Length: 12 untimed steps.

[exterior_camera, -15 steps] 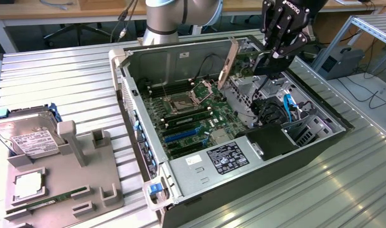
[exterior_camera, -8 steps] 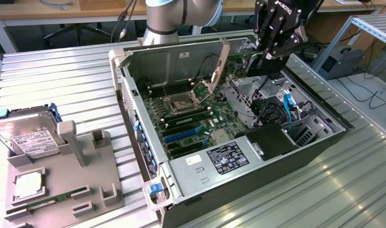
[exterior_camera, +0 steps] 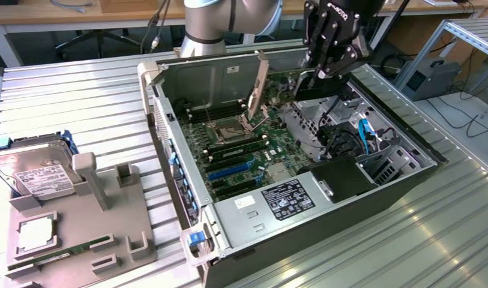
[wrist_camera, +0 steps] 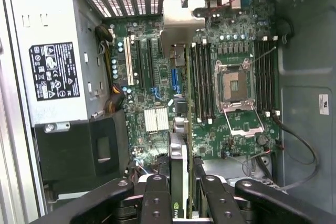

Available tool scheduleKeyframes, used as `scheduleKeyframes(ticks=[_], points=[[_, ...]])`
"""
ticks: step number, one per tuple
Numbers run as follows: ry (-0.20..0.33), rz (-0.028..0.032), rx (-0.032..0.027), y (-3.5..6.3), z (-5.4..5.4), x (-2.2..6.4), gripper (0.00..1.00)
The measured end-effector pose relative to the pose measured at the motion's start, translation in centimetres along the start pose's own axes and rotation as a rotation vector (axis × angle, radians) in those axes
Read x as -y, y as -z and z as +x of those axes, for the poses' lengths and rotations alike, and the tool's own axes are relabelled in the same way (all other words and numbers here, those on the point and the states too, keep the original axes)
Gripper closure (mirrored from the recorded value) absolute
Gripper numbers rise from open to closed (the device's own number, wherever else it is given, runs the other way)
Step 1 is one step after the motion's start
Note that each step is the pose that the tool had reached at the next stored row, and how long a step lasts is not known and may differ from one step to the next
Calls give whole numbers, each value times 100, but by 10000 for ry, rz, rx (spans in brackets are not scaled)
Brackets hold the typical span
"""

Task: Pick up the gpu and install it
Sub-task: 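Insert the gpu into the slot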

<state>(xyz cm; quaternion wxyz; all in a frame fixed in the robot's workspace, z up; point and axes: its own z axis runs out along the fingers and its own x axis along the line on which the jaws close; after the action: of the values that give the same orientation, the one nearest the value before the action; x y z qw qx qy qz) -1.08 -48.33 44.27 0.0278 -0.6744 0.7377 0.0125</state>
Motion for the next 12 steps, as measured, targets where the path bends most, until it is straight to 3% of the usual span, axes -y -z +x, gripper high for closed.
scheduleKeyframes(ticks=[4,12], points=[[0,1,0,-32,10,-88,73],[0,1,2,-102,22,-178,73]])
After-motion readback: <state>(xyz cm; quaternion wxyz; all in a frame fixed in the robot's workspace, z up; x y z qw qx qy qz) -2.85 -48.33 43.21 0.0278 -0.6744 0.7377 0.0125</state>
